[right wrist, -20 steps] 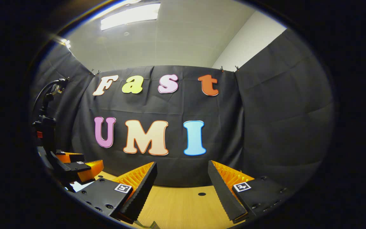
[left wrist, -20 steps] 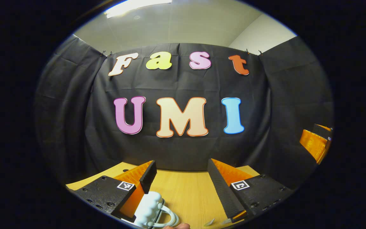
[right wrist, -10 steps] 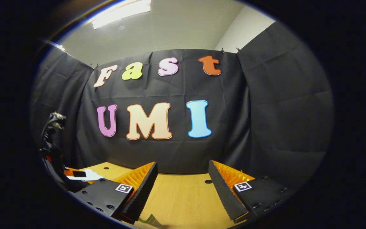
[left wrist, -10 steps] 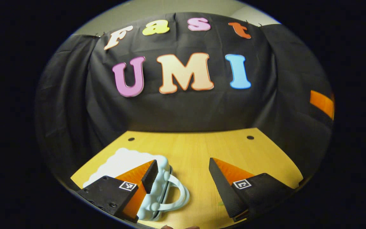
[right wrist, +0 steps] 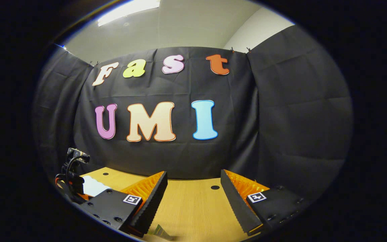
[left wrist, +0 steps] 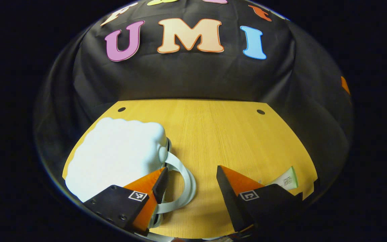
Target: First open the suitcase, pack the skin care products into it, and then close the suitcase.
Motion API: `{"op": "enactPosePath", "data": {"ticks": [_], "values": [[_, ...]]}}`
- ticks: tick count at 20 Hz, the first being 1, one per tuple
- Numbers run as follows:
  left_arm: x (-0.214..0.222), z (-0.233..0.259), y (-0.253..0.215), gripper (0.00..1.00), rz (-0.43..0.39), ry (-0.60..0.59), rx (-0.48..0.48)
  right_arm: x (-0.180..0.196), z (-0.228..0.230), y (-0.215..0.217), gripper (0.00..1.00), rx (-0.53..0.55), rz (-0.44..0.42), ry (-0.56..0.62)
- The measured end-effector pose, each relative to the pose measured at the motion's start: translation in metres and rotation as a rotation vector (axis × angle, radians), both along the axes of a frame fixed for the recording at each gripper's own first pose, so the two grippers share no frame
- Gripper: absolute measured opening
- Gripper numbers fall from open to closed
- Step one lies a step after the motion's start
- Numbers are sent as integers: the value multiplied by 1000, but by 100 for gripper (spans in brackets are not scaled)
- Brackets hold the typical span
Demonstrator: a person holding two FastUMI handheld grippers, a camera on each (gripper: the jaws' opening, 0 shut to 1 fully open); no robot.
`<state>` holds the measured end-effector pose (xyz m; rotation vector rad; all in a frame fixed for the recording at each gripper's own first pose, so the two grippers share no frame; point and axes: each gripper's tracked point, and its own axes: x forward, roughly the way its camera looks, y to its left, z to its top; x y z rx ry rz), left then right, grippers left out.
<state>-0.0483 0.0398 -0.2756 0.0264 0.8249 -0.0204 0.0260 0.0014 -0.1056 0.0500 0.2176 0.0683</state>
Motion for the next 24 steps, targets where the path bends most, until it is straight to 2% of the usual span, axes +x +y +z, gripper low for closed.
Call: {"op": "enactPosePath", "data": {"ticks": [3, 4, 9, 13, 14, 15, 16, 17, 19, 22, 24], "values": [[-4, -22, 3, 84, 16, 81, -4, 2, -6, 4, 98, 0, -10, 27], [-4, -28, 4, 80, 20, 108, -9, 2, -7, 5, 98, 0, -11, 34], [-5, -51, 8, 73, 17, 193, -13, 0, -13, 8, 98, -12, -20, 54], [-9, -66, 3, 51, 20, 262, -49, -3, -18, 16, 98, -22, -11, 65], [-9, -69, 6, 40, 28, 271, -40, -5, -19, 17, 98, -25, -9, 66], [-8, -69, 11, 33, 31, 275, -18, -4, -19, 18, 98, -26, -6, 66], [-6, -70, 14, 17, 34, 273, -8, -6, -19, 18, 98, -29, -3, 65], [-6, -71, 11, 11, 31, 273, -11, -5, -19, 18, 98, -31, -2, 63], [-7, -71, 12, 9, 9, 279, -23, -4, -20, 17, 98, -36, 2, 60], [-7, -68, 10, 7, 20, 289, -68, -3, -20, 22, 98, -39, 18, 50], [-5, -65, 11, 3, -2, 281, -44, -2, -20, 27, 98, -37, 33, 42]]}}
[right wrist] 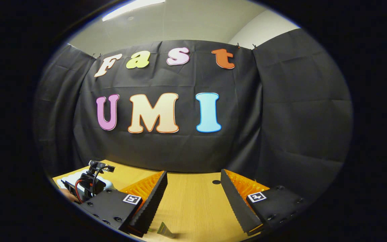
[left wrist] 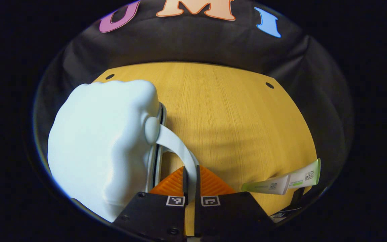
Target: First open the suitcase, pack the skin care products into it, and then close the suitcase.
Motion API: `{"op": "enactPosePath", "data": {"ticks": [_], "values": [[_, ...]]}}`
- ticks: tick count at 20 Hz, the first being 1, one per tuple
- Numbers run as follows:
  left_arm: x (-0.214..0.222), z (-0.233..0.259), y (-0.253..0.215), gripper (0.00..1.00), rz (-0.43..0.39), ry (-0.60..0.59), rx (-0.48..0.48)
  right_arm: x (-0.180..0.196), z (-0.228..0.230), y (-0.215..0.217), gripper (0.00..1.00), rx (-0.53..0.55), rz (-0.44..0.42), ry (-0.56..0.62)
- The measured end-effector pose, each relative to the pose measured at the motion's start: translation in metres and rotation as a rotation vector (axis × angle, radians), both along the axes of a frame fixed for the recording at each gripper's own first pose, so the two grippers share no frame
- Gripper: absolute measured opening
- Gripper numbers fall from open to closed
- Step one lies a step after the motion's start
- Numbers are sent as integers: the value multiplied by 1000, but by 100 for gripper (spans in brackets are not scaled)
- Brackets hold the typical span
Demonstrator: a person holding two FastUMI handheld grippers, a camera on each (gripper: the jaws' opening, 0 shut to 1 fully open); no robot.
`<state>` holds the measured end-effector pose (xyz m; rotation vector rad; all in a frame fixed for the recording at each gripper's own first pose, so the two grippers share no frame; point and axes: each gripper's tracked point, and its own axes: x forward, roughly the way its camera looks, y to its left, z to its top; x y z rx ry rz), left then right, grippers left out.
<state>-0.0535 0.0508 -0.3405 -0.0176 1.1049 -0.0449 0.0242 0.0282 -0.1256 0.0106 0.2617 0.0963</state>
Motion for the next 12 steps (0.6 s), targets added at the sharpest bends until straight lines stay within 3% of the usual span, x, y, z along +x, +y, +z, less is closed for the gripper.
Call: {"op": "enactPosePath", "data": {"ticks": [4, 12], "values": [[5, 17, -11, 0, -64, -58, 90, 2, 1, 7, 99, -3, 24, -19], [14, 60, -8, 0, -74, -112, 60, 1, -1, 18, 99, 8, 59, -33]]}}
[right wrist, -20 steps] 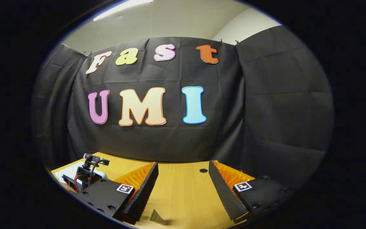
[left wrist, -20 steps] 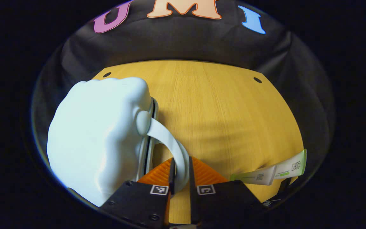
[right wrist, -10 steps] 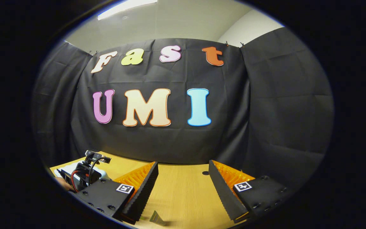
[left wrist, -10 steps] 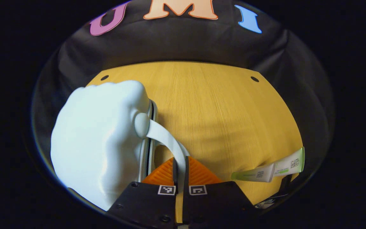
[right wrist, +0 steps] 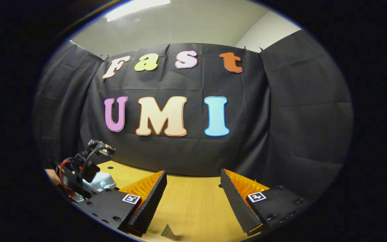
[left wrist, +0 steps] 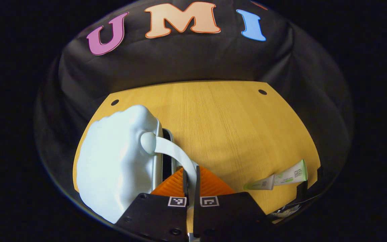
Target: First open the suitcase, pack the skin care products into it, and then close the suitcase.
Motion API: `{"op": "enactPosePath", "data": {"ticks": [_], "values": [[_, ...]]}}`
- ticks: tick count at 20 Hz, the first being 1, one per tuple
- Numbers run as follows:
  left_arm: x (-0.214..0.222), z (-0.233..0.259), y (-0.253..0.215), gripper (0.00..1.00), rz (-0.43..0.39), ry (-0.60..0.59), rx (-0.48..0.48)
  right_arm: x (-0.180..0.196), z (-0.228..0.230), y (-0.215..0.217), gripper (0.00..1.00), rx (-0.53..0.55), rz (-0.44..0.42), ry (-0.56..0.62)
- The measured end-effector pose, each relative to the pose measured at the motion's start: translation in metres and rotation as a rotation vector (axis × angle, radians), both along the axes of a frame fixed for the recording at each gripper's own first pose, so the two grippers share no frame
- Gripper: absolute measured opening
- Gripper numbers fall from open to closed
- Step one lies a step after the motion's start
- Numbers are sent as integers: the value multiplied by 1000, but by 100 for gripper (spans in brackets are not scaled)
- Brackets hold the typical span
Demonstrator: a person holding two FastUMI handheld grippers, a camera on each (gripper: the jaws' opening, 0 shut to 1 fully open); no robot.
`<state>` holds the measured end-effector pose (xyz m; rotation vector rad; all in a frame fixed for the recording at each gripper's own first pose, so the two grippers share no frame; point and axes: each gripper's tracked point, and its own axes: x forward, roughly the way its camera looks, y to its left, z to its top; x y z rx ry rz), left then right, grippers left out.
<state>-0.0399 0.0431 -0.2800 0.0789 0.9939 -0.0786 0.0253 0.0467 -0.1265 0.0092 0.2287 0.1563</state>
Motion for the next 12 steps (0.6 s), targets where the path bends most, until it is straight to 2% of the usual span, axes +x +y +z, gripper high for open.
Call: {"op": "enactPosePath", "data": {"ticks": [6, 12], "values": [[8, 61, 26, 0, 19, -65, -41, -1, -6, 9, 99, 12, 15, 7], [13, 105, 65, 0, 5, -118, -5, -1, -10, 23, 99, 26, 35, 12]]}}
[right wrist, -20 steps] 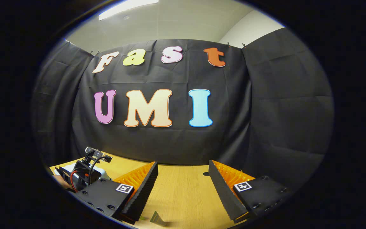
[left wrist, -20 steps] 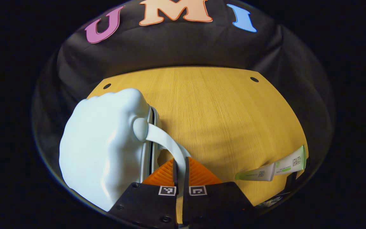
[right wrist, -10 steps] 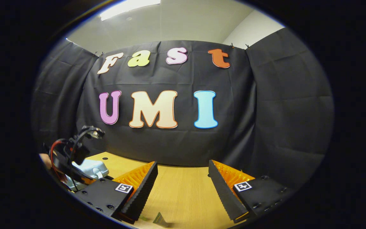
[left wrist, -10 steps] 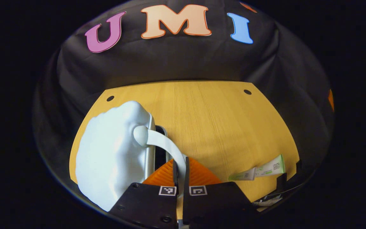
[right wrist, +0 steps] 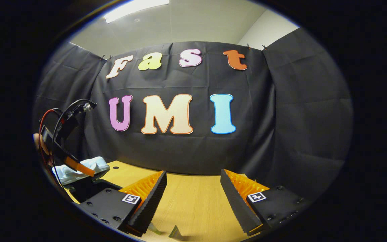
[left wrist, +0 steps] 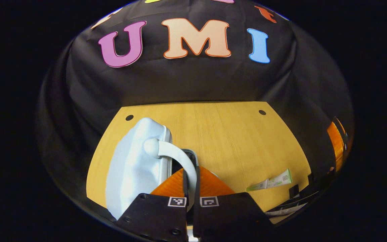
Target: First open the suitcase, pack the skin care products into it, and then close the suitcase.
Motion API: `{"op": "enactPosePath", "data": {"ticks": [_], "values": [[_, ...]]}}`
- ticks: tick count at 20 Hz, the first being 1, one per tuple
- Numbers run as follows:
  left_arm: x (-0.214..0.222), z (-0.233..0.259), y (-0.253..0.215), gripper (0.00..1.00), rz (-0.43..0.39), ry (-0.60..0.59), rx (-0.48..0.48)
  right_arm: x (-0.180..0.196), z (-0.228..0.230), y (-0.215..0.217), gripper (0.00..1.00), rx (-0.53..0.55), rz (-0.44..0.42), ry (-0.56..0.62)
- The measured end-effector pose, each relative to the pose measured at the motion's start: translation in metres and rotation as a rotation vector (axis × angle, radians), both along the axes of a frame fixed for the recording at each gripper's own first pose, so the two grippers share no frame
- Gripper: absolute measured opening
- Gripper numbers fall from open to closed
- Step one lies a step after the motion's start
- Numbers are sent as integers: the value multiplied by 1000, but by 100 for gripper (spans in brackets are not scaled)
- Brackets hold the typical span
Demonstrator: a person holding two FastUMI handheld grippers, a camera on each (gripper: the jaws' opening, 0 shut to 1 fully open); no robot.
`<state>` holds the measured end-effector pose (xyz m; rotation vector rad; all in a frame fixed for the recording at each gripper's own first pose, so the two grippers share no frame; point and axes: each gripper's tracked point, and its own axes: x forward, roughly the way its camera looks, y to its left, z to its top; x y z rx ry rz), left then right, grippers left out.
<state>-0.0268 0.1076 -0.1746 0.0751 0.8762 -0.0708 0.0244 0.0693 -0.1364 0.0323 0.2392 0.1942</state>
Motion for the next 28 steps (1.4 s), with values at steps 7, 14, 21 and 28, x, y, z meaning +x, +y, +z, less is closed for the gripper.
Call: {"op": "enactPosePath", "data": {"ticks": [7, 14, 21, 28], "values": [[13, 44, 71, 0, 71, -101, 49, 3, -7, 5, 99, -9, -13, 6], [18, 75, 161, 0, 123, -169, 189, 6, -11, 17, 99, -10, -14, -6], [18, 86, 242, 0, 195, -258, 240, 10, -16, 28, 98, -33, -45, -1], [13, 69, 323, 0, 258, -246, 228, 13, -19, 20, 99, -95, -155, -27]]}}
